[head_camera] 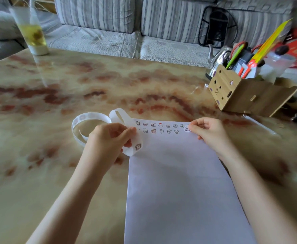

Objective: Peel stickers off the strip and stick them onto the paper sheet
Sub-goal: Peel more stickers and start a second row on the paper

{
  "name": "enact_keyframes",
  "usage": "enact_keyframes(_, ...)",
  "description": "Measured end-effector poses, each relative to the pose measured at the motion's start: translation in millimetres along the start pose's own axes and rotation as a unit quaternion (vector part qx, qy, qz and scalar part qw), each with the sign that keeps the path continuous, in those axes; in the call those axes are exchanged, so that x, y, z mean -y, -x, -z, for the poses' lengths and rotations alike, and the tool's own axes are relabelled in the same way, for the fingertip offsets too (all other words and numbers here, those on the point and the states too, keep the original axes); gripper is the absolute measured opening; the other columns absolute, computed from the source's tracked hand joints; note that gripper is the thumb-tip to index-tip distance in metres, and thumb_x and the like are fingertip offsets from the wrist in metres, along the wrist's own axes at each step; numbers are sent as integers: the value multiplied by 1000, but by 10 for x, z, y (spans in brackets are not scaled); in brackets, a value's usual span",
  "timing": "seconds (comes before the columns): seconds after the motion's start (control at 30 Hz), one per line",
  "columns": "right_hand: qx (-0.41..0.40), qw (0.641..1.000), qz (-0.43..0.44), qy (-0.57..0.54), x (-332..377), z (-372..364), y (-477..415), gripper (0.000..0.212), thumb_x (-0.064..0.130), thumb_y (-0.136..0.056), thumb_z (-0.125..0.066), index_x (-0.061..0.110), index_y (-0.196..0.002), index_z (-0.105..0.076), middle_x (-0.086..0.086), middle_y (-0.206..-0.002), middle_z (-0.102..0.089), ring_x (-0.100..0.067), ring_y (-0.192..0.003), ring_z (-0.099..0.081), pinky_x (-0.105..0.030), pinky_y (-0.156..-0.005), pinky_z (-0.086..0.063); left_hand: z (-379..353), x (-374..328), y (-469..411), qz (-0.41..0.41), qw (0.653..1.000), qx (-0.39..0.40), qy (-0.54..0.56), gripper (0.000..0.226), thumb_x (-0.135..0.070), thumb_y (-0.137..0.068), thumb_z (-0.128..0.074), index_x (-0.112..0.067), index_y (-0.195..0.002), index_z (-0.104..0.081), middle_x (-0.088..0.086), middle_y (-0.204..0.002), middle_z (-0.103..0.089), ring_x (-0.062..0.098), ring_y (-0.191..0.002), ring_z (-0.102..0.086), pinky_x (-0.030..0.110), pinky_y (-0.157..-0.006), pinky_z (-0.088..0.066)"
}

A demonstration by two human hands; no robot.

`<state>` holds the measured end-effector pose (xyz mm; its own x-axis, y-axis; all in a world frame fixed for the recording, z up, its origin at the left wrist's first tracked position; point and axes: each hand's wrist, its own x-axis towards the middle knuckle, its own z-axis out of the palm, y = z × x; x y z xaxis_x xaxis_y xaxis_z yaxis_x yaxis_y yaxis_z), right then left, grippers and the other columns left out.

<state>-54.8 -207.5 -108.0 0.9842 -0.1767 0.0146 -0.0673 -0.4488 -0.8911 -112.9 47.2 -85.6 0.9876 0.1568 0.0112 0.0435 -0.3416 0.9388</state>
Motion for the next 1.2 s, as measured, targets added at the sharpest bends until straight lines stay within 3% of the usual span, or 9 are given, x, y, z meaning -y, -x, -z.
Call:
enact_keyframes(0.17, 3, 1000, 17, 13, -49, -58, -16, 7, 12, -86, -66, 15, -80, -66, 3, -71, -62, -6, -60, -49, -16, -56, -39, -3, 4, 4, -2, 1000, 0, -4, 19, -28, -85, -65, -19, -70, -71, -1, -67, -72, 26, -74, -69, 34, -69, -54)
enact_keyframes(0.3, 7, 1000, 14, 3, -83, -73, -28, 3, 10, -85, -67, 10, -82, -68, 1, -73, -65, -5, -63, -55, -11, -58, -40, -17, 8, 6, 0, 1000, 1, -6, 19, -29, -84, -65, -21, -68, -71, -3, -66, -72, 26, -72, -68, 30, -65, -51)
enact_keyframes(0.43, -7, 1000, 22, 4, -123, -78, -44, 9, 9, -83, -68, 15, -76, -67, 2, -72, -66, -8, -66, -57, -21, -66, -43, -23, -13, 15, 0, 1000, 5, -5, 20, -28, -85, -65, -20, -67, -70, -2, -65, -71, 33, -65, -64, 24, -46, -47)
enact_keyframes(0.67, -13, 999, 32, 7, -135, -96, -53, 13, 9, -82, -69, 18, -73, -66, 5, -71, -65, -2, -62, -56, -19, -68, -44, -19, -33, 25, -2, 1000, 9, -1, 20, -26, -86, -64, -18, -69, -70, -1, -67, -71, 34, -64, -63, 14, -40, -44)
enact_keyframes(0.83, -17, 999, 37, 10, -152, -98, -59, 14, 8, -81, -69, 18, -72, -66, 2, -72, -66, -10, -67, -56, -27, -72, -45, -11, -26, 23, -4, 1000, 12, -5, 20, -28, -86, -64, -16, -71, -71, 0, -69, -72, 28, -71, -66, 25, -57, -48)
enact_keyframes(1.0, -26, 998, 42, 30, -187, -122, -89, 13, 12, -79, -70, 21, -71, -65, 0, -75, -67, -12, -69, -56, -33, -75, -47, -7, -29, 31, -3, 1000, 10, -2, 20, -27, -86, -64, -15, -72, -72, 2, -70, -73, 32, -71, -66, 29, -49, -48)
enact_keyframes(1.2, -40, 996, 50, 55, -226, -142, -102, 11, 16, -77, -72, 22, -70, -65, 5, -71, -66, -10, -64, -54, -34, -71, -47, -13, -33, 29, 3, 1000, 10, -3, 19, -28, -86, -64, -16, -73, -72, 2, -69, -72, 30, -75, -67, 33, -62, -53)
